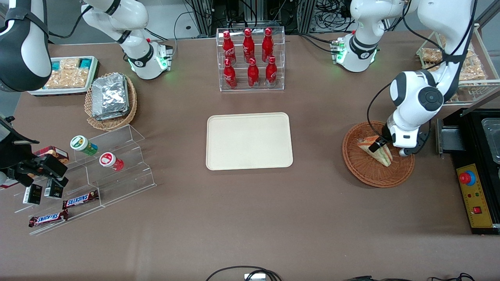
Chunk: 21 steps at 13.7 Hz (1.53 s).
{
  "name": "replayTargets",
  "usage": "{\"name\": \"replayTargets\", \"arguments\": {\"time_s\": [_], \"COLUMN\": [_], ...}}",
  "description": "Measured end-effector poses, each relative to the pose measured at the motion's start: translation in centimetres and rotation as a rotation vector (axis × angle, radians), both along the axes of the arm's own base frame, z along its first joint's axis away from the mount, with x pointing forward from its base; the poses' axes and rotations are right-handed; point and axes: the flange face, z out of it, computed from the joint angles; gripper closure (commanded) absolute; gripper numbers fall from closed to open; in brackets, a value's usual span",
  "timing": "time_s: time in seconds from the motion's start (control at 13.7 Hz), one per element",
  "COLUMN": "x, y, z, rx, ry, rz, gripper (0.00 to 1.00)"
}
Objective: Place sandwich from basket to tray
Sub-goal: 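Lower the open left gripper around the wrapped sandwich in the basket, then close the left gripper on the sandwich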
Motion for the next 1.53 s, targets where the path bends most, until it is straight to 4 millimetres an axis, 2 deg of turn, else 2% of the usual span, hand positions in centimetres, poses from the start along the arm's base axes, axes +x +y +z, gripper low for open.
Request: {"name": "replayTargets", "arguments": {"time_s": [0.07,0.22,0.29,0.36,0.8,1.02,1.17,1.31,1.46,1.53], "x": [0.0,0.0,0.0,0.1,0.3,0.8,1.5,2.3,3.2,3.6], "y": [0.0,0.0,0.0,0.0,0.0,0.0,0.1,-0.2,-1.5,-2.8], "z": [-0.3,-0.5,-0.6,-0.5,-0.5,0.6,3.5,8.0,12.4,14.3], "rx": [-0.001,-0.002,-0.003,-0.003,-0.005,0.001,0.012,0.023,0.031,0.034], "ry": [0.002,0.0,-0.002,-0.007,-0.017,0.007,0.039,0.064,0.087,0.1], "rz": [0.003,0.02,0.033,0.045,0.059,0.03,-0.027,-0.103,-0.19,-0.237], "gripper": [0.07,0.65,0.89,1.0,1.0,1.0,1.0,1.0,1.0,1.0]}}
